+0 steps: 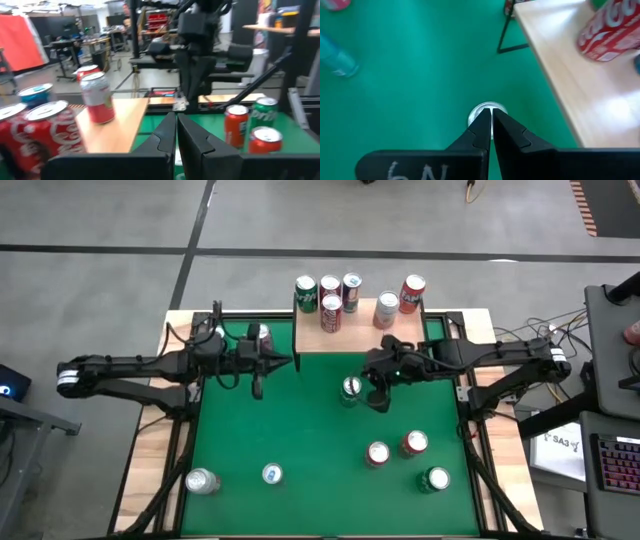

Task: Place canned beverage on shelf
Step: Put the right red soda can aligned with the red soda can on the shelf

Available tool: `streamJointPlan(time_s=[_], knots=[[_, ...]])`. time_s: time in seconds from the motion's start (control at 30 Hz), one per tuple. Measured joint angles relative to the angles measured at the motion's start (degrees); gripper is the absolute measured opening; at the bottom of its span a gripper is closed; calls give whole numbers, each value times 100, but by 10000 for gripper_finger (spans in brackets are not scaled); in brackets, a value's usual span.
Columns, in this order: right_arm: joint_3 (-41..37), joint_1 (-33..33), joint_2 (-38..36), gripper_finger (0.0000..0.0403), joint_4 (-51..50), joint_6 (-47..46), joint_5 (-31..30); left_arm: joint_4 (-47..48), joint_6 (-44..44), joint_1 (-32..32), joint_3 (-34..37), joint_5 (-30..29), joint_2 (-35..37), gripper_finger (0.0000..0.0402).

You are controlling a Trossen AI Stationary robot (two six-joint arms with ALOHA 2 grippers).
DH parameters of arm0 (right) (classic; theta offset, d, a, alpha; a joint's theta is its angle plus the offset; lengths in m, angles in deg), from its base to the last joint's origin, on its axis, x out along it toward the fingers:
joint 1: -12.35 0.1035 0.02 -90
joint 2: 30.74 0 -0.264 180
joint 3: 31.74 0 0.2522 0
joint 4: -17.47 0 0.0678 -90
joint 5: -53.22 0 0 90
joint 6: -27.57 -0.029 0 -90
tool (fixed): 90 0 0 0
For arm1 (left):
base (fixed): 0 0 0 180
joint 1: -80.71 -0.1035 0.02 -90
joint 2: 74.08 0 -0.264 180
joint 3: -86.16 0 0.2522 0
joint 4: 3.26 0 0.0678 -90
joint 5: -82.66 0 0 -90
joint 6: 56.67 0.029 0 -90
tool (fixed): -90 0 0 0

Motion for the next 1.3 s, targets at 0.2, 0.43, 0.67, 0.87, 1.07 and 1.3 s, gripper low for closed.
streamJointPlan(time_s=[0.2, 0.43, 0.67, 0.87, 1.07, 1.3], knots=[[-16, 339, 1, 9, -282, -464, 25, -102, -187, 348, 0, 2, 0, 0], [-18, 381, 15, 9, -1081, -1820, 448, -95, -501, 439, 0, 2, -23, 0], [-18, 365, 20, 9, -1521, -2794, 494, -103, -472, 437, 0, 0, -63, 0], [-18, 365, 20, 9, -1729, -3334, 885, -182, -311, 437, 0, -3, -127, 0], [-18, 367, 35, 9, -2439, -4145, 1815, -315, -61, 435, -17, -7, -127, 0], [-14, 464, 42, 9, -3150, -4906, 3102, -437, 195, 435, -55, -11, -133, 0]])
